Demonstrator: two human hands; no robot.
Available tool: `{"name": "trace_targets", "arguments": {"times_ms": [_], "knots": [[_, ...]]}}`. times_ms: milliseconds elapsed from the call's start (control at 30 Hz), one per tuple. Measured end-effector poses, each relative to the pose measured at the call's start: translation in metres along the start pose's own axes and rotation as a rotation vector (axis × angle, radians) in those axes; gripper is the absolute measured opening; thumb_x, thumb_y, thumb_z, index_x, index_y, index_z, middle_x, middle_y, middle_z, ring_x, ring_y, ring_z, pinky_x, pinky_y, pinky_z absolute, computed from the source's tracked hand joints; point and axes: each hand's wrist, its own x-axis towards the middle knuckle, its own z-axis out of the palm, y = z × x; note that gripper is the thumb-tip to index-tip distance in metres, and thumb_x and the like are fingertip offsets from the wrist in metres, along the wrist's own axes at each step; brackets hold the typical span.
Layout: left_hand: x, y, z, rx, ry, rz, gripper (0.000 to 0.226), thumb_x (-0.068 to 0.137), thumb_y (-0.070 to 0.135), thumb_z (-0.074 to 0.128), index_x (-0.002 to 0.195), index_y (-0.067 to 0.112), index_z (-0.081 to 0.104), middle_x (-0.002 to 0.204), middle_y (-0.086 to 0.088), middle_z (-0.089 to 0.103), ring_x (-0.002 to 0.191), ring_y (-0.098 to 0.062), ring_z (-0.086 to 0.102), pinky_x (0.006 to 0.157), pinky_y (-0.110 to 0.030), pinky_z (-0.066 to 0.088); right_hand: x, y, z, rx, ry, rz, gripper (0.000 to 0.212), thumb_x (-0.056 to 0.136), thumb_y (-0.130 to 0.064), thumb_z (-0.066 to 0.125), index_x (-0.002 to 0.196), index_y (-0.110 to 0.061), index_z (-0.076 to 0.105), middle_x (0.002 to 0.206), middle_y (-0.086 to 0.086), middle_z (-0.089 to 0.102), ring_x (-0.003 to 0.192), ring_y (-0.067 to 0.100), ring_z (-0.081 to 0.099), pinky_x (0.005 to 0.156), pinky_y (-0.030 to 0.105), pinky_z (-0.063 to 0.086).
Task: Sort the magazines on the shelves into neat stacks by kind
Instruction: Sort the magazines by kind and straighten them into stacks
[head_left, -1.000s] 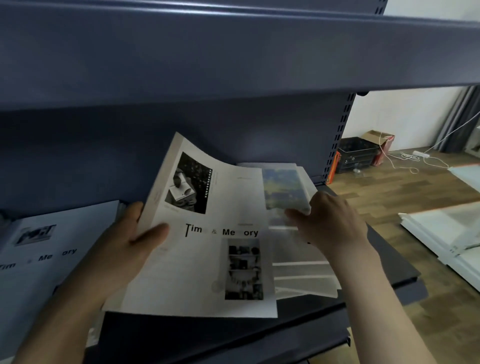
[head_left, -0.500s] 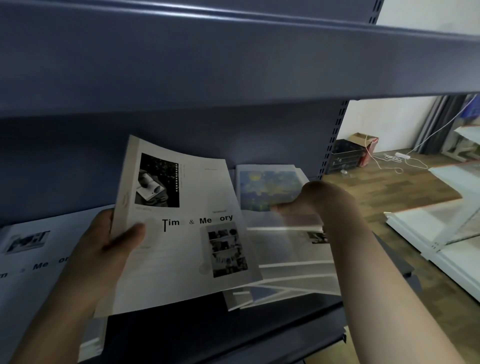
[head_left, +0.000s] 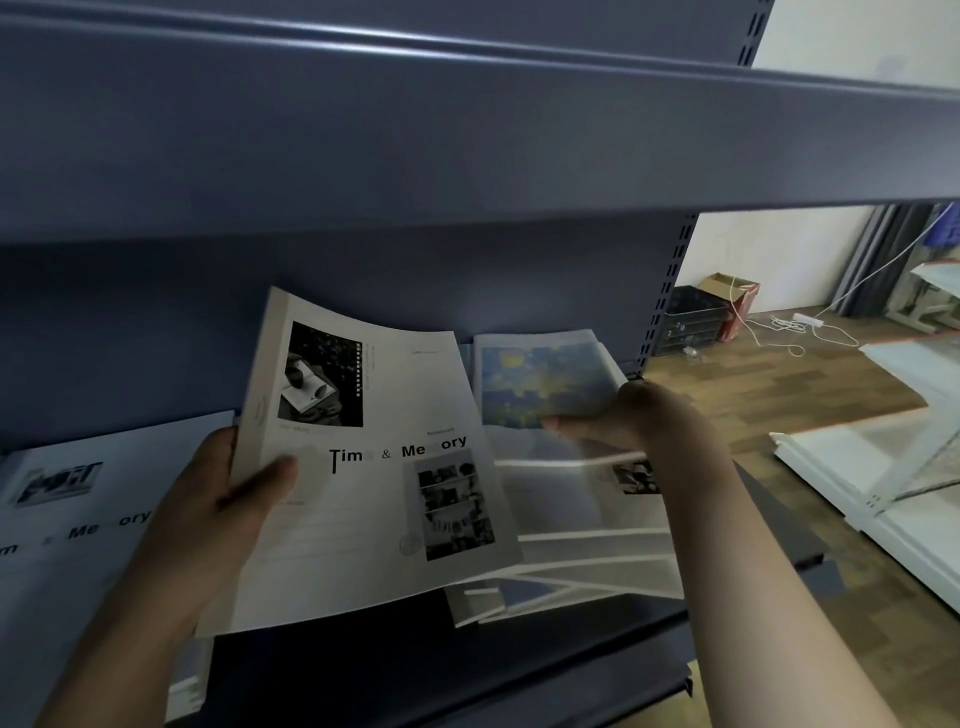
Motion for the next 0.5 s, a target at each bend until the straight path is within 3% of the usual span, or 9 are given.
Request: {"name": "trace_targets", "arguments": {"times_ms": [167,300,400,500], "knots": [[-0.007,0.000,0.003,-0.020,0.046,-0.015,0.009,0.089,0.021,0.058,0.094,0.027,0.055,0.092,0.007,0.062,0.088,-0.012,0.058,0.075,-0.033,0.041,-0.004,0.004,0.005,0.197,0.053,-0.051,0.086,0.045,-0.066,0.075,0.111,-0.012,0.065,0.108,0.006,0.065,0.098,0.024,0.062,0.082,0.035,0.052],[-0.019,0.003,0.005,-0.056,0.091,-0.042,0.016,0.089,0.019,0.059,0.085,0.034,0.054,0.090,0.009,0.063,0.085,-0.013,0.059,0.073,-0.032,0.045,-0.013,0.004,0.005,0.311,0.128,-0.086,0.085,0.051,-0.058,0.072,0.117,-0.006,0.056,0.102,0.007,0.063,0.096,0.025,0.061,0.074,0.032,0.049],[-0.031,0.008,0.007,-0.072,0.157,-0.034,0.020,0.089,0.018,0.060,0.083,0.036,0.053,0.088,0.014,0.062,0.080,-0.004,0.056,0.064,-0.022,0.040,-0.024,0.002,0.001,0.327,0.189,-0.182,0.055,0.071,-0.044,0.068,0.104,-0.004,0.053,0.083,0.006,0.058,0.083,0.028,0.059,0.062,0.030,0.041],[-0.043,0.010,0.008,-0.099,0.210,-0.054,0.019,0.088,0.019,0.061,0.085,0.038,0.055,0.087,0.014,0.063,0.081,-0.003,0.057,0.063,-0.021,0.039,-0.038,0.001,-0.005,0.274,0.255,-0.305,0.025,0.085,-0.034,0.055,0.093,-0.011,0.050,0.071,0.001,0.048,0.072,0.028,0.048,0.059,0.030,0.033]]}}
